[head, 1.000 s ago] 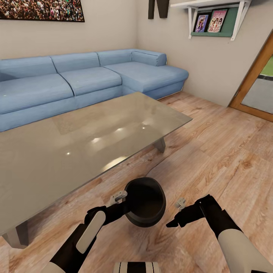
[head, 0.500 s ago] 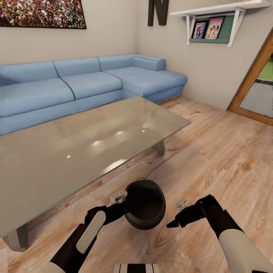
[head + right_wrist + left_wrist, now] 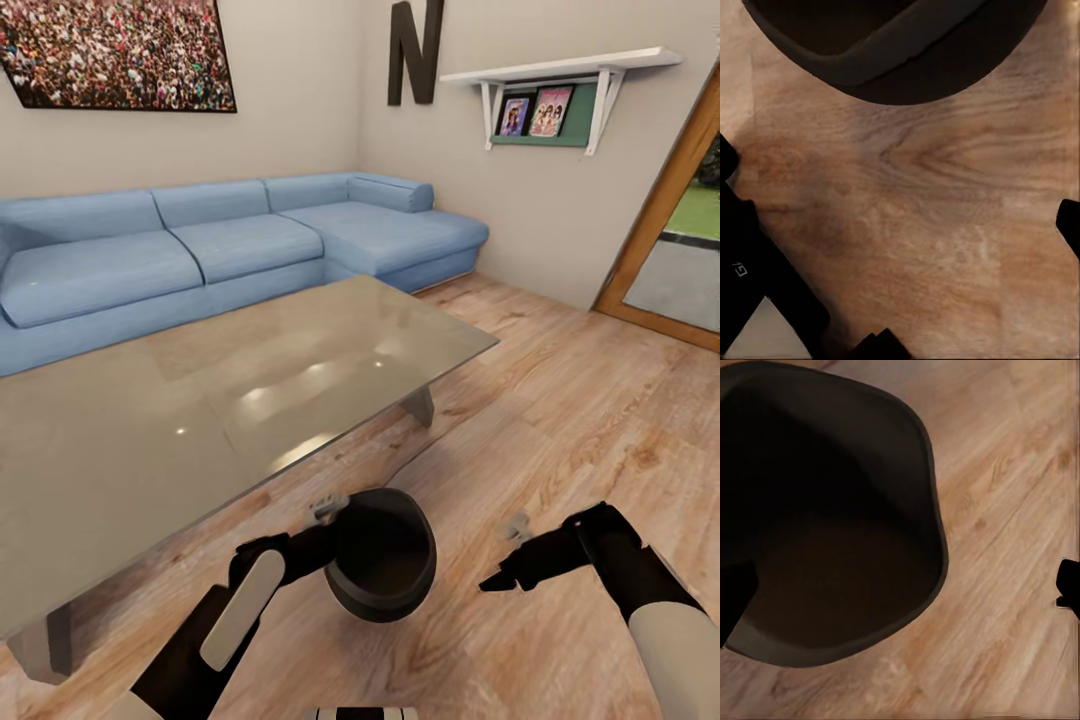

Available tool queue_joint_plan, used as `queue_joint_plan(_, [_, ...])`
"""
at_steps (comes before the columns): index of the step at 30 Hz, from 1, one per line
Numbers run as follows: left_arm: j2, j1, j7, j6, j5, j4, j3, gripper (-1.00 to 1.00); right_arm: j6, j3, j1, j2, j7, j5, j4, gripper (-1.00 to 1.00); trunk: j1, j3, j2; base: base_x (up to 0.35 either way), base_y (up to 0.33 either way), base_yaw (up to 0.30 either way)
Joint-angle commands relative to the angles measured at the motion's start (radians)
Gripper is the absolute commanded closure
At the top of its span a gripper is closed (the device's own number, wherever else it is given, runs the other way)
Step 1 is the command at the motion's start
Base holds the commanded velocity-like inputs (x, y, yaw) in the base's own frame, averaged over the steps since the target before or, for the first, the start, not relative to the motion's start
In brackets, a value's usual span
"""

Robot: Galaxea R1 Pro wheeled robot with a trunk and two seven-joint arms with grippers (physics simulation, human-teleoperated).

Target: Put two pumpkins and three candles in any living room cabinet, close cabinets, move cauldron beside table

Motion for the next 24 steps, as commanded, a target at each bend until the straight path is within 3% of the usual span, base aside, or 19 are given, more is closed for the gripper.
queue_joint_plan(1, [0.000, -0.001, 0.010, 0.007, 0.011, -0.008, -0.005, -1.00, 0.009, -0.003, 0.000, -0.009, 0.010, 0.007, -0.005, -1.00, -0.001, 0.003, 0.000, 0.000, 0.000, 0.000])
queue_joint_plan(6, [0.002, 0.000, 0.013, 0.051, 0.018, -0.029, -0.032, -1.00, 0.001, -0.004, 0.000, -0.113, 0.017, 0.007, -0.008, -1.00, -0.003, 0.022, 0.001, 0.000, 0.000, 0.000])
queue_joint_plan(10, [0.002, 0.001, 0.013, 0.059, 0.021, -0.030, -0.053, -1.00, 0.001, -0.010, 0.000, -0.172, 0.018, 0.006, -0.008, -1.00, -0.005, 0.038, 0.002, 0.000, 0.000, 0.000])
queue_joint_plan(13, [0.000, 0.001, 0.013, 0.087, 0.022, -0.033, -0.072, -1.00, 0.000, -0.043, 0.000, -0.238, 0.017, 0.005, -0.010, -1.00, -0.006, 0.049, 0.003, 0.000, 0.000, 0.000])
queue_joint_plan(14, [0.000, 0.001, 0.013, 0.090, 0.022, -0.033, -0.073, -1.00, -0.001, -0.047, 0.000, -0.246, 0.017, 0.005, -0.010, -1.00, -0.006, 0.049, 0.003, 0.000, 0.000, 0.000])
queue_joint_plan(15, [-0.001, 0.001, 0.013, 0.097, 0.024, -0.034, -0.076, -1.00, -0.001, -0.058, 0.000, -0.282, 0.017, 0.004, -0.011, -1.00, -0.006, 0.049, 0.003, 0.000, 0.000, 0.000])
queue_joint_plan(19, [0.000, 0.001, 0.013, 0.101, 0.041, -0.034, -0.079, -1.00, -0.003, -0.064, 0.000, -0.316, 0.012, 0.006, -0.008, -1.00, -0.006, 0.049, 0.003, -0.024, 0.000, 0.000])
queue_joint_plan(24, [-0.001, 0.001, 0.013, 0.101, 0.044, -0.034, -0.080, -1.00, -0.003, -0.065, 0.000, -0.324, 0.010, 0.007, -0.008, -1.00, -0.006, 0.049, 0.003, -0.260, 0.000, 0.000])
